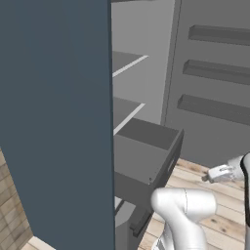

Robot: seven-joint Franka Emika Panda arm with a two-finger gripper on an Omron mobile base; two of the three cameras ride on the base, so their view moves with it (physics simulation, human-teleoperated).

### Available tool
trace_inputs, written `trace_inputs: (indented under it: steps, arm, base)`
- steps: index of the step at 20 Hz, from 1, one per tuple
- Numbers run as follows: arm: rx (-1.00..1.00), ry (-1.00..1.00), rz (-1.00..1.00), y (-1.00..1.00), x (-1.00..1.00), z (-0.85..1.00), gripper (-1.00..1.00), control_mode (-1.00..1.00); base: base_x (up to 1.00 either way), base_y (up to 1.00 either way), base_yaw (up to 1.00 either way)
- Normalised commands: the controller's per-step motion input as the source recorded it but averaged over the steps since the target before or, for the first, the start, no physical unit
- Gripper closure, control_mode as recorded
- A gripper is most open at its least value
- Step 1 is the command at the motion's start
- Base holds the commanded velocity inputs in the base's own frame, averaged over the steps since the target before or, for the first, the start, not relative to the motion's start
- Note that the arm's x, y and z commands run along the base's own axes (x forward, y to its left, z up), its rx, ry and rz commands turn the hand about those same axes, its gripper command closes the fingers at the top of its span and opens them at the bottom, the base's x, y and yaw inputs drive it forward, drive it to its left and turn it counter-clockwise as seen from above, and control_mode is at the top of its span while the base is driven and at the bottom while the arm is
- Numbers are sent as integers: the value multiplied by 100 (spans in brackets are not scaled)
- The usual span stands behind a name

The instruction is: Place the broccoli and garlic inside the fridge drawer. Close the drawer after placing the vegetables.

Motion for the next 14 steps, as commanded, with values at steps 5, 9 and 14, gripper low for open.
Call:
trace_inputs:
  steps: [5,9,14]
  arm:
    - [31,0,-12,0,40,-32,-100,-100]
    - [28,0,-17,0,51,-28,-100,-100]
    - [21,7,-26,0,56,-16,-100,-100]
  base:
    - [0,0,0]
    - [0,0,0]
    - [0,0,0]
